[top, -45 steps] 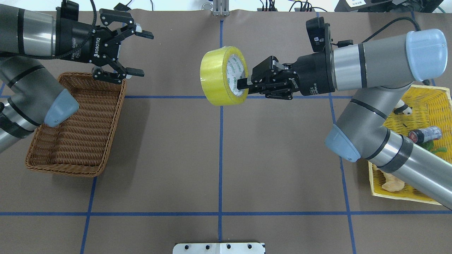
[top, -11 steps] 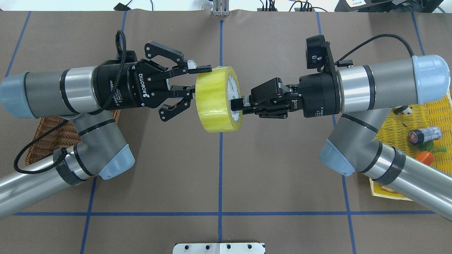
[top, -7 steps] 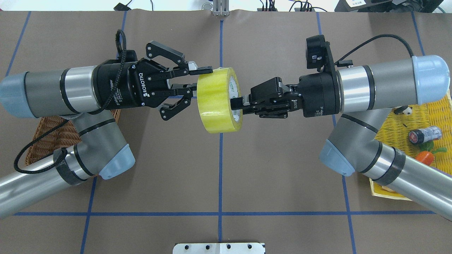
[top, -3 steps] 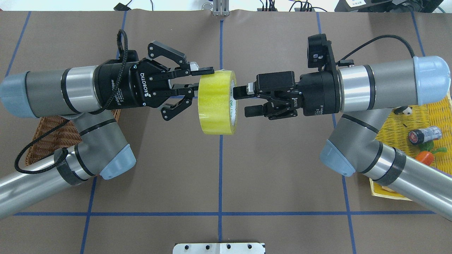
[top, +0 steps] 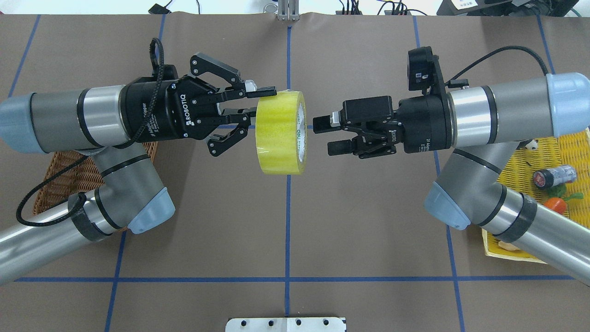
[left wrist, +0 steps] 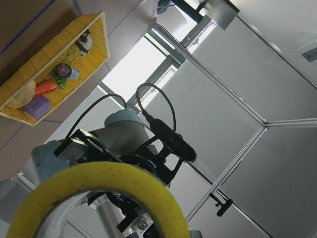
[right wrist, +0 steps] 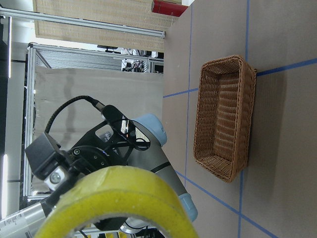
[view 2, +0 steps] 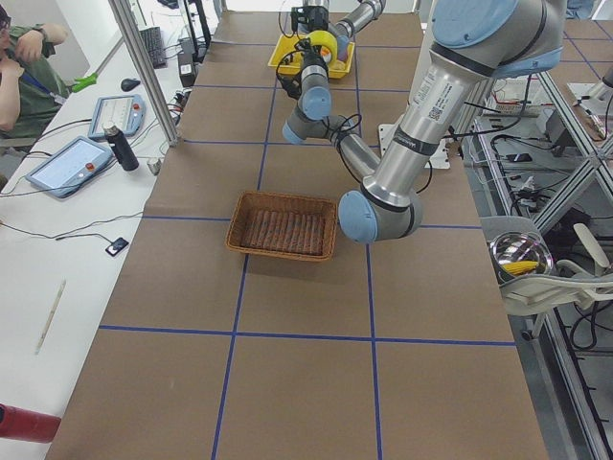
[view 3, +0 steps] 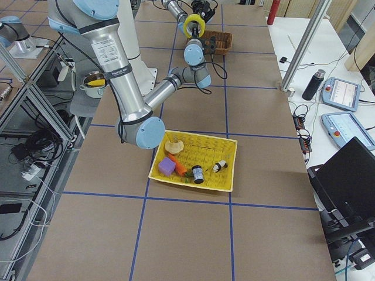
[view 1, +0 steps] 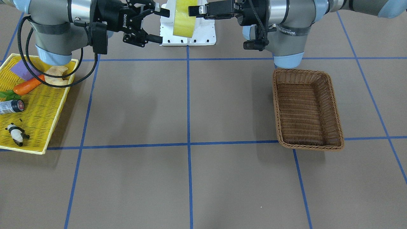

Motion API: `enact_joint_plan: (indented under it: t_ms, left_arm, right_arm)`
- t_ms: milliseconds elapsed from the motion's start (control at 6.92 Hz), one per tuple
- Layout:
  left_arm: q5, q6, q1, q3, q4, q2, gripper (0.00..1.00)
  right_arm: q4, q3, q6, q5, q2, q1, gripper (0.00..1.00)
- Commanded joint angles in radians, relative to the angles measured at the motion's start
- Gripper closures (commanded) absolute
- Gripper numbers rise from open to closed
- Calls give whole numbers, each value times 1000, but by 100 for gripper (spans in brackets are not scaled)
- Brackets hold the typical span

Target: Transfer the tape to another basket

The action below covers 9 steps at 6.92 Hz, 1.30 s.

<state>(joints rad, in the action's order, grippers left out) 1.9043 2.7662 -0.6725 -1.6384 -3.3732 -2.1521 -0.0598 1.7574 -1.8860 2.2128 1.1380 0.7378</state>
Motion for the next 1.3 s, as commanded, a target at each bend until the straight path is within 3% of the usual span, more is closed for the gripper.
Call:
enact_joint_plan:
  t_ms: [0, 145, 289, 578, 723, 867, 1157]
  left_arm:
    - [1, 3, -44, 2, 3, 1, 100]
    - [7, -8, -73, 3, 6, 12, 100]
    - [9, -160, -103, -11, -1, 73, 100]
    - [7, -418, -157, -21, 139, 110, 100]
    - [18, -516, -218, -61, 299, 112, 100]
    - [88, -684, -246, -149, 524, 147, 100]
    - [98, -1010, -274, -340, 1063, 170, 100]
  right_arm:
    - [-2, -1, 4, 95, 34, 81, 0]
    - [-9, -15, 13, 173, 35, 147, 0]
    - [-20, -53, 62, 226, 37, 228, 0]
    - [-78, -128, 172, 257, 42, 358, 0]
    - [-194, -131, 276, 257, 42, 417, 0]
    - [-312, -130, 379, 265, 55, 481, 0]
    - [-514, -125, 587, 249, 91, 567, 0]
